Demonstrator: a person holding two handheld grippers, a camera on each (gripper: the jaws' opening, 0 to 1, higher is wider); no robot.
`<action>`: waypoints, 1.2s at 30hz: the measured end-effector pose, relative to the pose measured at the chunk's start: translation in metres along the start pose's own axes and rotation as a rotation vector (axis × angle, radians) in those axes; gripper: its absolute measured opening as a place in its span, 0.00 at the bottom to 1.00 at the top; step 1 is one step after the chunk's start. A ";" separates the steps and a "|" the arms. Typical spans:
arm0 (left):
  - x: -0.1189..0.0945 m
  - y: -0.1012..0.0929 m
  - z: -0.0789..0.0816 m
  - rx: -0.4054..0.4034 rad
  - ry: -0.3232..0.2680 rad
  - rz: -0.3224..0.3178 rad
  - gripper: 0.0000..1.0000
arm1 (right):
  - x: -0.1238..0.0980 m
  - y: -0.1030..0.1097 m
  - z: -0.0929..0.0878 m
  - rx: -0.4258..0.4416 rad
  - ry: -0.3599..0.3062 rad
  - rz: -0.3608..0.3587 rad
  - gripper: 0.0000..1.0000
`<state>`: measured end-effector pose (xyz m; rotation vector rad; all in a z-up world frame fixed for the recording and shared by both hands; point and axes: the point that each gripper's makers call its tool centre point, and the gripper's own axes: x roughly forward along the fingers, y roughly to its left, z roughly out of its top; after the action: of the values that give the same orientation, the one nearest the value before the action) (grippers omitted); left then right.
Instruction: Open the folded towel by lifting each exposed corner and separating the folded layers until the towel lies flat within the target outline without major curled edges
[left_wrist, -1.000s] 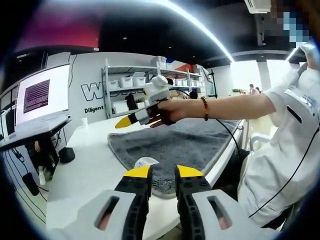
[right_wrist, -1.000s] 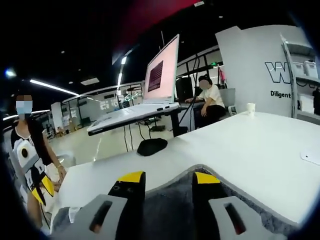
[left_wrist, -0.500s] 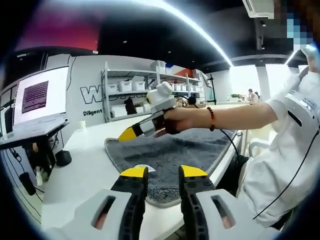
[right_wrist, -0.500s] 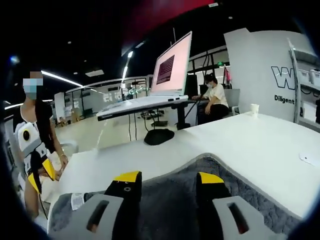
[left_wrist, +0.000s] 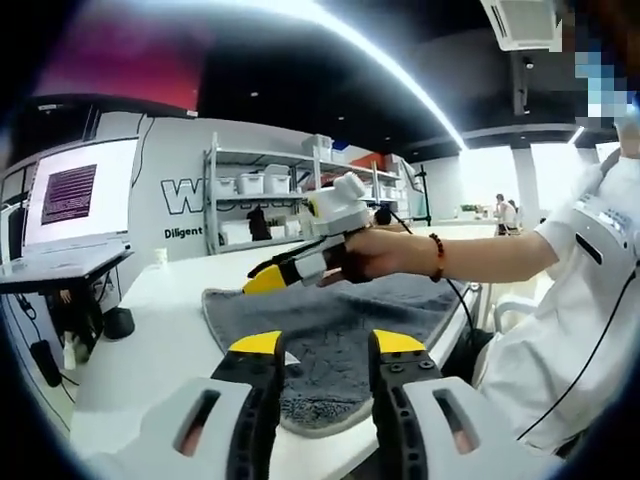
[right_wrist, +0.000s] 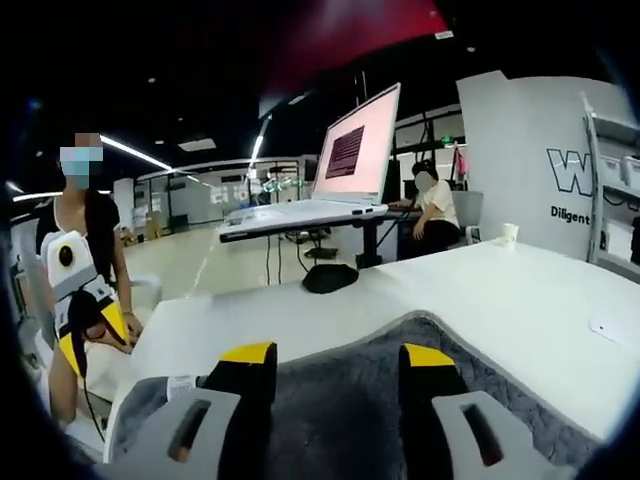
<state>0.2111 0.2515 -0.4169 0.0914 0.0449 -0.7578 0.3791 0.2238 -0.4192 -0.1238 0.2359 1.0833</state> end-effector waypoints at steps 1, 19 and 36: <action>0.001 -0.001 0.000 -0.001 0.000 -0.001 0.33 | -0.002 0.001 0.000 -0.016 0.002 -0.002 0.48; 0.013 -0.010 0.007 -0.024 -0.050 -0.020 0.59 | -0.047 0.001 -0.013 -0.019 -0.042 -0.020 0.54; 0.027 -0.016 0.007 -0.049 -0.040 -0.011 0.74 | -0.075 0.000 -0.028 -0.097 -0.019 -0.045 0.62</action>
<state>0.2198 0.2202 -0.4128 0.0291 0.0262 -0.7687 0.3421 0.1531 -0.4276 -0.2050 0.1630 1.0505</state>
